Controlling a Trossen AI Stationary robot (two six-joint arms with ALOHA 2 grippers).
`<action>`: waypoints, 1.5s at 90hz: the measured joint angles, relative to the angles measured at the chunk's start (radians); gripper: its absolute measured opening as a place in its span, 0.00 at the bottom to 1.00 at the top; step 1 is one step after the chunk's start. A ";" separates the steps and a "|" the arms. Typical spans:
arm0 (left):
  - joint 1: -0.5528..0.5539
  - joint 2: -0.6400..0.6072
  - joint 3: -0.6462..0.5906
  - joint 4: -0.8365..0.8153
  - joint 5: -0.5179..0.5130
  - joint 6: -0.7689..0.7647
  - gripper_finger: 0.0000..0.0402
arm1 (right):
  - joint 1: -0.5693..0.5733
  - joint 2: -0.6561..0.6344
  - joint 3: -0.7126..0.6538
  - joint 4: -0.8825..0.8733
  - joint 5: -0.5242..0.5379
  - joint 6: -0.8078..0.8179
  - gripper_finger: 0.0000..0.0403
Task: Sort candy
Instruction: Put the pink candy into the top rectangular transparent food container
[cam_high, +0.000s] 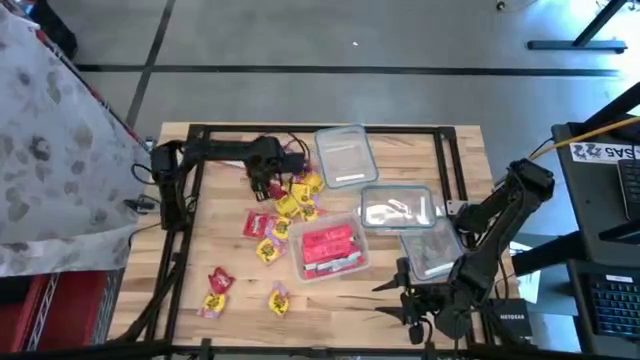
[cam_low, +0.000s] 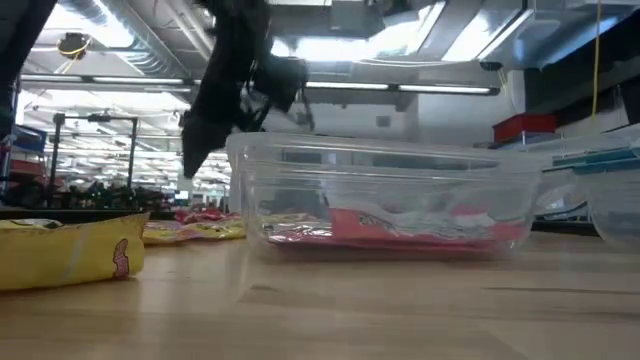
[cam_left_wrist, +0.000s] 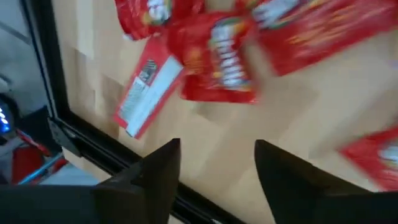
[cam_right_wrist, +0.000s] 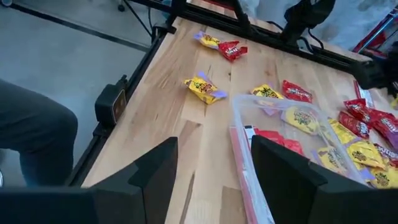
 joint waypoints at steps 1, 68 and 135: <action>0.008 0.000 -0.008 0.007 -0.009 0.020 0.52 | 0.000 0.000 0.000 0.000 0.000 -0.001 0.48; 0.237 0.103 -0.228 0.436 -0.201 0.689 0.56 | -0.066 0.000 0.000 -0.008 -0.003 -0.032 0.48; -0.034 0.125 -0.167 0.148 0.109 0.413 0.00 | -0.065 0.000 0.000 -0.005 -0.072 0.003 0.48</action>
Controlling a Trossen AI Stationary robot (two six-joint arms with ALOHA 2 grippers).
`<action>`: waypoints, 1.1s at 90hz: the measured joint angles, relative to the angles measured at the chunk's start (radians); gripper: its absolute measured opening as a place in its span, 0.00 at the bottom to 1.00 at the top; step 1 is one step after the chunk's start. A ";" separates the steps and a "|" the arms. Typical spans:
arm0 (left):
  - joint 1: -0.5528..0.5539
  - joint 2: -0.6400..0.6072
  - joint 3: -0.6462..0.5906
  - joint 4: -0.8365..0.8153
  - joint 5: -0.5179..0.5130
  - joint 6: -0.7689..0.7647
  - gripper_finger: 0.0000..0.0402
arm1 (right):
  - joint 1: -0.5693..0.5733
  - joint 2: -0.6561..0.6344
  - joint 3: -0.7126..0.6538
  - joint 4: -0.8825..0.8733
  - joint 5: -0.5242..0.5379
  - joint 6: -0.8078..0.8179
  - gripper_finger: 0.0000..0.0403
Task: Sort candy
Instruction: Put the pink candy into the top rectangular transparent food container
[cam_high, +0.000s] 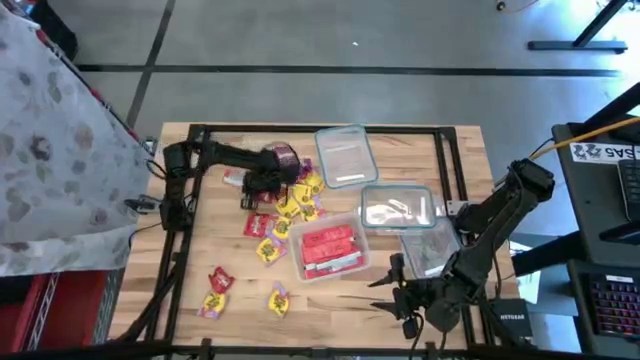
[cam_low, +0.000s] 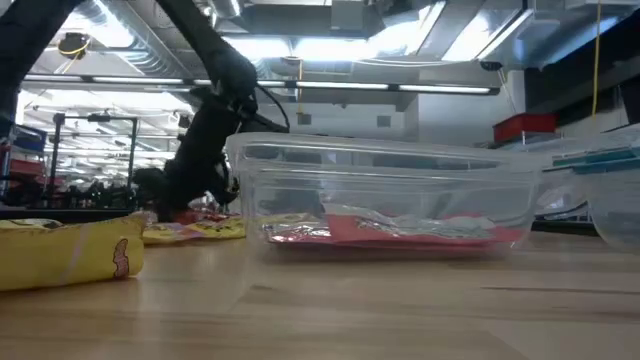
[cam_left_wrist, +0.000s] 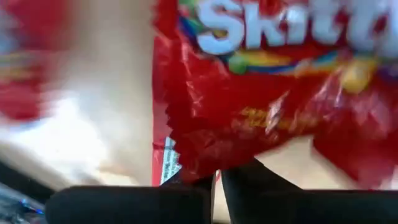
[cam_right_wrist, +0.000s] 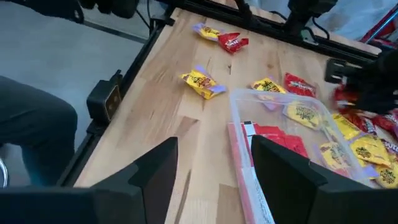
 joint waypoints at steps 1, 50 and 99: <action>-0.004 0.000 0.004 -0.011 0.007 0.000 0.00 | 0.000 0.000 0.000 0.000 0.000 0.000 0.48; -0.032 -0.004 0.083 -0.115 0.064 -0.023 0.21 | 0.000 0.000 -0.007 0.004 0.024 -0.009 0.48; -0.051 0.000 -0.052 0.036 0.099 0.066 0.52 | 0.000 0.000 -0.024 0.007 0.019 0.021 0.48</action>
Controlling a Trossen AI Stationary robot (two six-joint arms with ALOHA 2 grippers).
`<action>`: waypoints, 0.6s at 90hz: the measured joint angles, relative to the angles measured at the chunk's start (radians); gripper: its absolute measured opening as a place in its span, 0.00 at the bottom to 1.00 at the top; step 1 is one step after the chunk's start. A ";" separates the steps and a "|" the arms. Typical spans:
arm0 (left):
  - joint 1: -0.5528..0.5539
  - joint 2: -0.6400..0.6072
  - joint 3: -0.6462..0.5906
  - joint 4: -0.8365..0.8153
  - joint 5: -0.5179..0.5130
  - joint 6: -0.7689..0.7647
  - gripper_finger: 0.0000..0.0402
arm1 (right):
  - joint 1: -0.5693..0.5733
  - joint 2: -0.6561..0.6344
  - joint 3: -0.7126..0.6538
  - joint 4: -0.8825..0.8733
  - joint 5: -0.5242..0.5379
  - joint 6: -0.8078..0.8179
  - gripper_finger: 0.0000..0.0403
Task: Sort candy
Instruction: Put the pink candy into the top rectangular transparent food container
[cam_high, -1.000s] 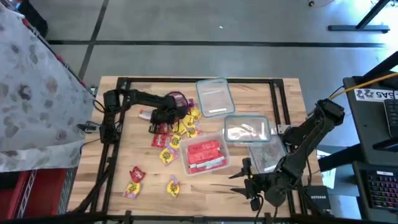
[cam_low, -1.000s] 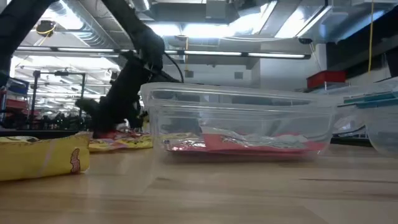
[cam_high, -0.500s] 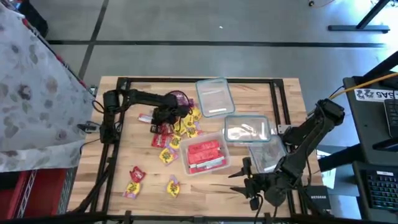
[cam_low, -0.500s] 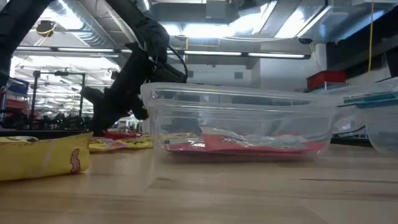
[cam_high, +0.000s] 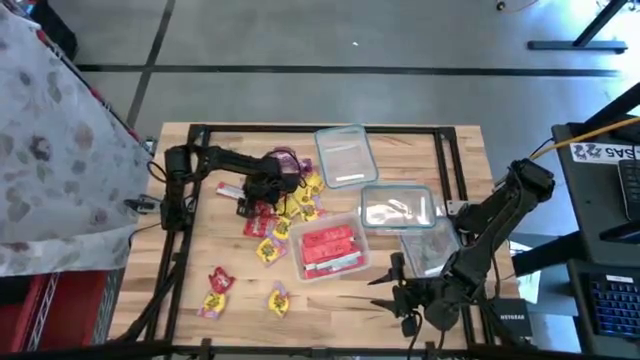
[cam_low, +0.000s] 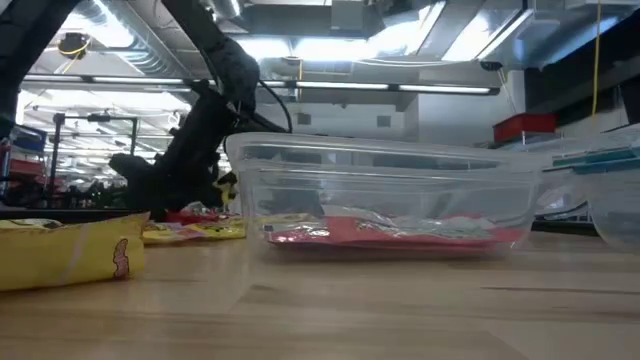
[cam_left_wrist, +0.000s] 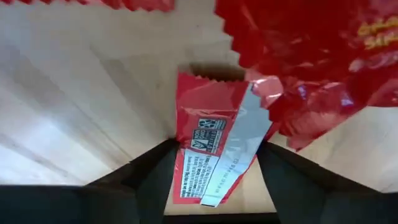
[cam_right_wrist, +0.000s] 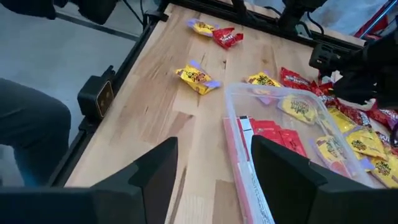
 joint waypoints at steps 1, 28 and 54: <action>-0.003 0.000 -0.002 0.005 0.002 -0.001 0.52 | 0.000 0.000 0.000 0.000 0.000 0.000 0.48; -0.041 0.005 0.018 -0.030 0.049 -0.205 0.08 | 0.000 0.000 0.000 0.001 -0.002 0.005 0.48; -0.106 -0.045 0.213 -0.410 0.070 -0.516 0.02 | 0.051 -0.008 0.000 -0.001 0.021 0.007 0.48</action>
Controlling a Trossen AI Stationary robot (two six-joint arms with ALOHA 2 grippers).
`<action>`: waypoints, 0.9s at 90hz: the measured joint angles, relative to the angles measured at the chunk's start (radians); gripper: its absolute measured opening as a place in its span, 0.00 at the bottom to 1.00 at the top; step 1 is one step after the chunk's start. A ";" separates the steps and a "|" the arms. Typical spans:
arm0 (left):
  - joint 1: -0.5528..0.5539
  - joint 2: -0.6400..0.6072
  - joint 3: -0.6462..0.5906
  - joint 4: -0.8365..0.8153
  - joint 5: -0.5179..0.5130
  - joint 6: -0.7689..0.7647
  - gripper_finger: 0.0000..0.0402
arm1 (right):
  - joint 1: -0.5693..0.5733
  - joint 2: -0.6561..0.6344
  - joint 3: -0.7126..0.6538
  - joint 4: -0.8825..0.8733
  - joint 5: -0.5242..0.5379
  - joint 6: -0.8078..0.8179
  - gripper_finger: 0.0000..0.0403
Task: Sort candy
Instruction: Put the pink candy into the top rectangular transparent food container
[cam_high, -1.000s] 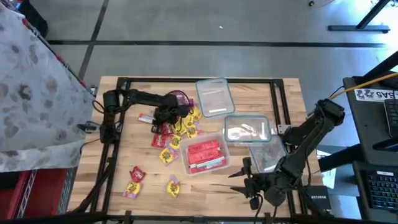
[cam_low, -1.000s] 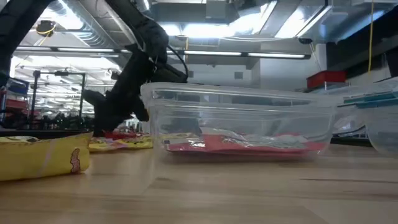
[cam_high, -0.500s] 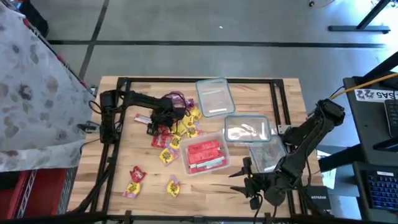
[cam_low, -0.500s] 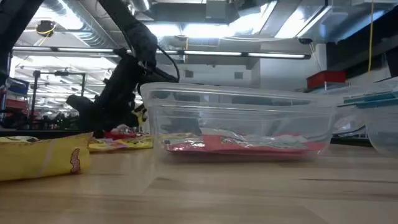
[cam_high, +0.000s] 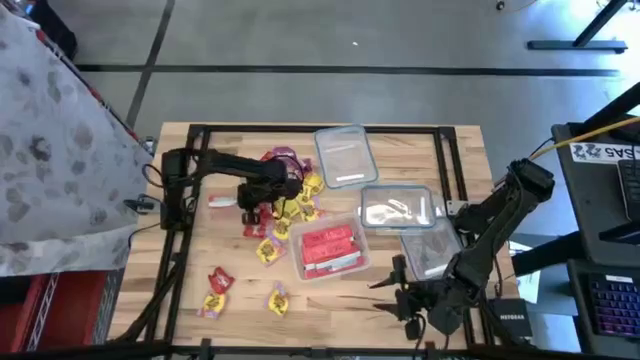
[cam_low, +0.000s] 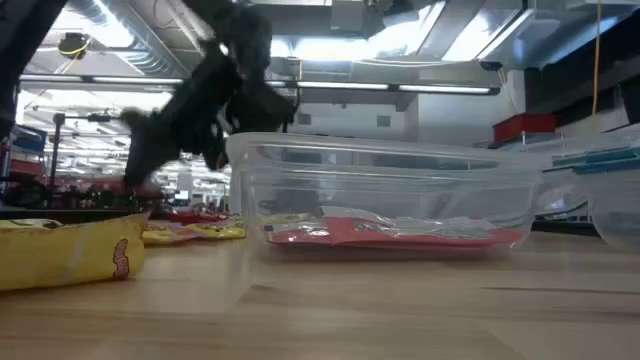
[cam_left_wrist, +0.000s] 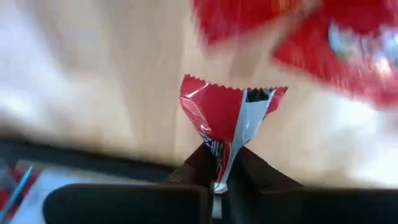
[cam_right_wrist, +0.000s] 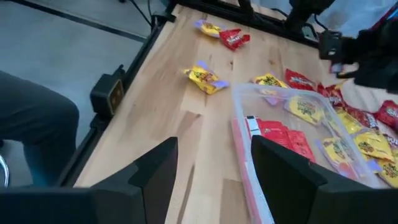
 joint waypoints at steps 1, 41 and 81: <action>-0.006 -0.002 0.012 -0.006 -0.002 -0.013 0.02 | 0.004 -0.002 0.000 0.000 0.005 0.000 0.48; -0.305 -0.097 0.480 0.224 0.023 -0.434 0.01 | 0.194 -0.110 0.001 0.001 0.184 0.000 0.48; -0.534 0.031 0.483 0.699 -0.242 -0.293 0.01 | 0.224 -0.111 0.001 0.003 0.221 0.071 0.48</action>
